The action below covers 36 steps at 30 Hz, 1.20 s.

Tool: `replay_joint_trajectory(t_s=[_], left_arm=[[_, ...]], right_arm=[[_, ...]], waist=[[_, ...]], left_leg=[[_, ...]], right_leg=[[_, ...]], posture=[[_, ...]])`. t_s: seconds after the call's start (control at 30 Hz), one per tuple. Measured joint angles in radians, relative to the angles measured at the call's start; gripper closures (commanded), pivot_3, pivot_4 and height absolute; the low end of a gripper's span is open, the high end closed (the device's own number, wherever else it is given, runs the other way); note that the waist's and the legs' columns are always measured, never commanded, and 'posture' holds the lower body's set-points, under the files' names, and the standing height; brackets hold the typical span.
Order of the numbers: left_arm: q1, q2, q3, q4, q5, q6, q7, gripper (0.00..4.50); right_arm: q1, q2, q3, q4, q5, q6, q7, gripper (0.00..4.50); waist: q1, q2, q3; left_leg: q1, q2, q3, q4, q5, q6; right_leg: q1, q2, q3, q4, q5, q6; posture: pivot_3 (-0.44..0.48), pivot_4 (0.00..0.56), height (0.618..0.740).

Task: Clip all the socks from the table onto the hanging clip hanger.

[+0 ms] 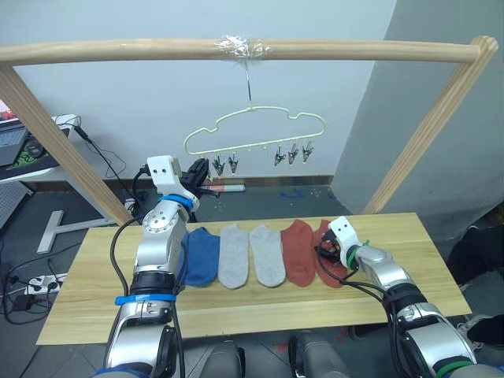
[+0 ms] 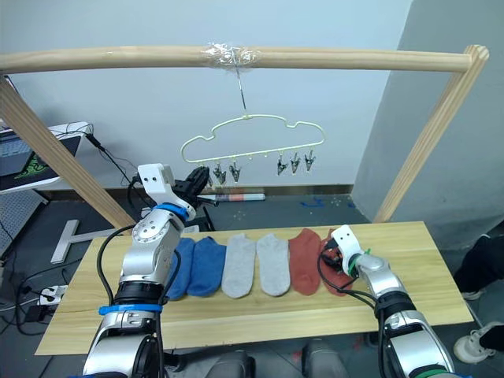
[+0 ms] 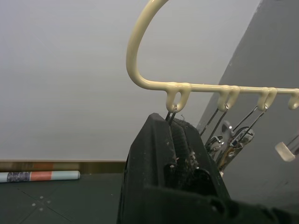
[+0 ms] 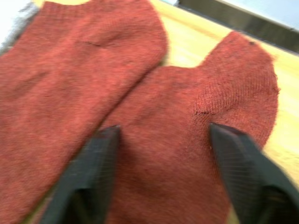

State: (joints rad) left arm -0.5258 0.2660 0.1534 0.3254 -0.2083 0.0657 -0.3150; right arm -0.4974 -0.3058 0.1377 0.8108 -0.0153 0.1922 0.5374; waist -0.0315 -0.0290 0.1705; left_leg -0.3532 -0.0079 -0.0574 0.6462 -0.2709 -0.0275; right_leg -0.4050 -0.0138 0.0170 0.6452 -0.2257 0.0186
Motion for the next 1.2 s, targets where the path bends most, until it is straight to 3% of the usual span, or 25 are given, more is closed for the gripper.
replay_joint_trajectory(t_s=[0.2, 0.43, 0.57, 0.67, 0.8, 0.97, 1.2], left_arm=[[0.005, -0.001, -0.001, -0.012, -0.006, 0.017, -0.015, 4.50], [0.008, 0.003, 0.010, -0.030, -0.034, 0.050, -0.029, 4.50], [0.016, -0.003, 0.069, -0.089, -0.173, 0.212, -0.061, 4.50], [0.016, -0.014, 0.108, -0.123, -0.299, 0.362, -0.076, 4.50], [0.014, 0.005, 0.147, -0.140, -0.395, 0.480, -0.092, 4.50], [-0.001, 0.015, 0.194, -0.144, -0.476, 0.562, -0.088, 4.50], [0.006, 0.024, 0.196, -0.192, -0.496, 0.591, -0.091, 4.50]], right_arm=[[0.039, -0.046, -0.026, -0.044, 0.009, 0.025, 0.079, 4.47], [0.118, -0.140, 0.009, -0.176, -0.029, -0.005, 0.143, 4.47], [0.181, -0.255, 0.067, -0.379, -0.084, -0.097, 0.222, 4.47], [0.183, -0.274, 0.098, -0.558, -0.081, -0.120, 0.290, 4.47], [0.160, -0.217, 0.160, -0.706, -0.081, -0.069, 0.326, 4.47], [0.031, -0.037, 0.243, -0.773, -0.068, 0.022, 0.335, 4.47], [-0.076, 0.079, 0.282, -0.637, -0.049, 0.035, 0.338, 4.47]], waist=[[0.002, -0.001, 0.000], [0.004, 0.000, 0.001], [-0.006, 0.002, 0.005], [-0.020, -0.001, 0.007], [-0.021, -0.002, 0.007], [-0.019, -0.001, 0.009], [0.003, -0.001, 0.009]], left_leg=[[0.000, 0.000, 0.000, 0.000, 0.000, 0.000], [-0.001, 0.000, 0.000, 0.000, 0.000, 0.000], [-0.003, 0.000, 0.002, 0.000, 0.000, 0.000], [-0.002, 0.002, 0.000, 0.000, 0.000, 0.000], [-0.002, 0.002, -0.003, -0.001, 0.000, -0.001], [-0.003, 0.003, -0.010, -0.001, 0.001, -0.003], [-0.010, -0.002, -0.014, -0.001, 0.002, -0.007]], right_leg=[[0.001, 0.000, 0.000, 0.000, 0.000, 0.000], [-0.001, 0.000, 0.000, -0.001, 0.000, 0.000], [-0.003, -0.001, 0.001, -0.001, 0.000, 0.001], [-0.003, 0.000, -0.001, 0.000, 0.000, 0.002], [-0.003, 0.004, -0.002, 0.000, 0.000, 0.001], [-0.004, 0.005, -0.002, 0.001, 0.000, 0.001], [-0.007, -0.006, -0.003, -0.002, 0.003, -0.004]], posture=[[0.003, 0.169, 0.740], [0.006, 0.169, 0.740], [0.003, 0.168, 0.740], [-0.002, 0.170, 0.740], [-0.001, 0.169, 0.740], [0.002, 0.167, 0.740], [0.028, 0.153, 0.740]])
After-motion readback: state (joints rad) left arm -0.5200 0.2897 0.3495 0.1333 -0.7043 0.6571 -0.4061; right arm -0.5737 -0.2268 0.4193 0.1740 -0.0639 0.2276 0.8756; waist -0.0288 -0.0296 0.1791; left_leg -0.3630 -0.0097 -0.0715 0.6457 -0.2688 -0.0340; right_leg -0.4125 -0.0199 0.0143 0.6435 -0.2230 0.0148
